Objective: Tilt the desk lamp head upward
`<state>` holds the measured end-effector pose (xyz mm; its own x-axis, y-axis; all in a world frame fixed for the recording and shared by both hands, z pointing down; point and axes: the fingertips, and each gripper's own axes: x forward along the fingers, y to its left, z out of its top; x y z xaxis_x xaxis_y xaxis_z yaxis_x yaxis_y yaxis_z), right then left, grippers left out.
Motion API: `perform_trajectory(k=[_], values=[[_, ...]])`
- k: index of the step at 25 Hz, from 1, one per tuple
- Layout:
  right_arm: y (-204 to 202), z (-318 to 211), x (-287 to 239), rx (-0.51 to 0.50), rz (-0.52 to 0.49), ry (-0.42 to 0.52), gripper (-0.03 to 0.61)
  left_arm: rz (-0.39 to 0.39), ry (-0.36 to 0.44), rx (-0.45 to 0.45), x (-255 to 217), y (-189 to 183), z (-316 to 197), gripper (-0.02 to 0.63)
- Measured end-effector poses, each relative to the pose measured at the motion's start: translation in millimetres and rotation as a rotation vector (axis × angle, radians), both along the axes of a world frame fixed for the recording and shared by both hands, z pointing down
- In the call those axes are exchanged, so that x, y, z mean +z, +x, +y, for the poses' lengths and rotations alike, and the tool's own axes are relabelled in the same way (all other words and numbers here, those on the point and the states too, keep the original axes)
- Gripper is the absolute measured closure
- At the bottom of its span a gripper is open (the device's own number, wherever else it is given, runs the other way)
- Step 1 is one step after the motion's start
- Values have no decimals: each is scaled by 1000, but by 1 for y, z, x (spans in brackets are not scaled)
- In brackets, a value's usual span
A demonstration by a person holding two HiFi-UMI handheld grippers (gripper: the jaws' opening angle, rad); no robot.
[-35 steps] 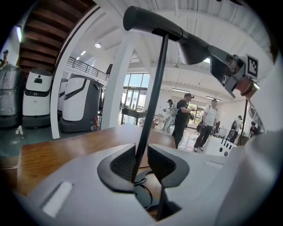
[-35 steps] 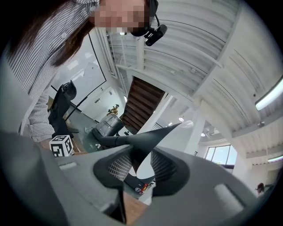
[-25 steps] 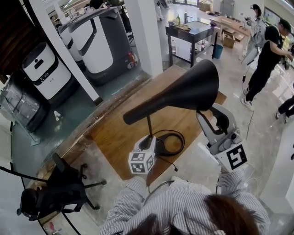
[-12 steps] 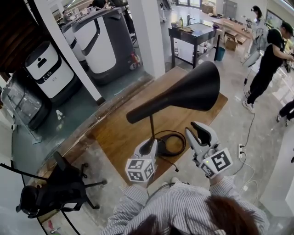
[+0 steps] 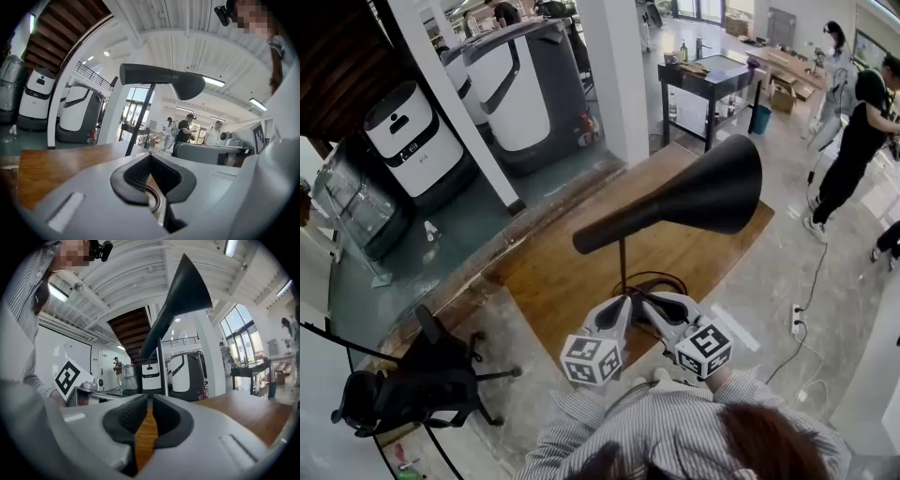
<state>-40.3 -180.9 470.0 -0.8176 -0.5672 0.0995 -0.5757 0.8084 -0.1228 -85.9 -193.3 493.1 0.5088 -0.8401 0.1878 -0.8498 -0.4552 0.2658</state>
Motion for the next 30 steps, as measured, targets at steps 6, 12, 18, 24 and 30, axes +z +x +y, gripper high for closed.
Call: perform_trajectory(k=[6,12,18,24,30], values=[[-3,-1,7,4,31,3,575,9,-8,-9,4,-5,4,609],[3,-5,-4,48,21,56,575,2,-9,-6,4,-4,5,609],[-1,-2,-4,30,23,55,575,1,-13,0,5,0,5,609],[-4,-2,-3,33,27,54,575,-3,-19,0,6,-5,7,609],[3,-5,-3,67,35,82,576,0,-13,16,8,-5,10,609]])
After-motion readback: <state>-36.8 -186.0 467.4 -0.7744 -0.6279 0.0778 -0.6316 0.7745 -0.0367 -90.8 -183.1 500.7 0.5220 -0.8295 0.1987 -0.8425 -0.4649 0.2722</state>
